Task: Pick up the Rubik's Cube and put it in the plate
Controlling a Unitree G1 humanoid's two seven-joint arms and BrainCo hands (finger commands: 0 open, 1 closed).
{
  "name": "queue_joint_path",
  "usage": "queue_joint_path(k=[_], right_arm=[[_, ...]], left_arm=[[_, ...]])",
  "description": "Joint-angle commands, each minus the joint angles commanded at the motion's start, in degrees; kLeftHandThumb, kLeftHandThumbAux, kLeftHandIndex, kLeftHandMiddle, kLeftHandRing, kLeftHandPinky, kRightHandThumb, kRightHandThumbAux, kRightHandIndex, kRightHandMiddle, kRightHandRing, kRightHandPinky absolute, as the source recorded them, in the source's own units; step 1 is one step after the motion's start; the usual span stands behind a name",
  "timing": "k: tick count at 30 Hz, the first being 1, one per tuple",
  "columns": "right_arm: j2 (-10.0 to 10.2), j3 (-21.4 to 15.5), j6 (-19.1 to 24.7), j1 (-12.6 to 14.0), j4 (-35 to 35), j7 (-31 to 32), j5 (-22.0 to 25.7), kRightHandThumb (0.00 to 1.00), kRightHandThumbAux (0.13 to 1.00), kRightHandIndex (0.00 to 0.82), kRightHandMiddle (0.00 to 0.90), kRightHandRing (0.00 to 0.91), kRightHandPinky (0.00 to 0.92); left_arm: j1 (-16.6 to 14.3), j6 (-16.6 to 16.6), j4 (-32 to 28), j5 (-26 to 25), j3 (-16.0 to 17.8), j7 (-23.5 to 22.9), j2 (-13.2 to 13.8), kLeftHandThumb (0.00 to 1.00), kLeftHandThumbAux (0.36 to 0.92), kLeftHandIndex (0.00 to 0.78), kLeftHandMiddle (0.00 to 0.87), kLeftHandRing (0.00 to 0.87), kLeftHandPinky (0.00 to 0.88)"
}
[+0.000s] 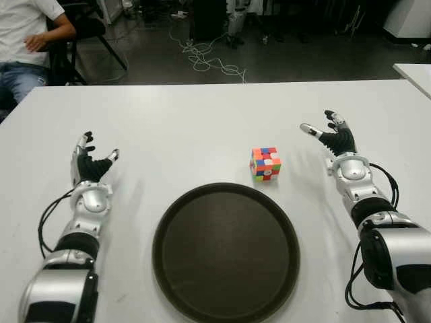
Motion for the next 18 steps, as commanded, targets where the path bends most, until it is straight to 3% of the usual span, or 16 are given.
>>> queue_joint_path(k=[18], right_arm=[[0.1,-0.6,-0.3,0.0,-0.1,0.7,0.6,0.0,0.62,0.052,0.034,0.016,0.011]], left_arm=[[0.1,1.2,-0.5,1.4,-1.3,0.4,0.4,0.244,0.722,0.107,0.15,0.155,0.176]])
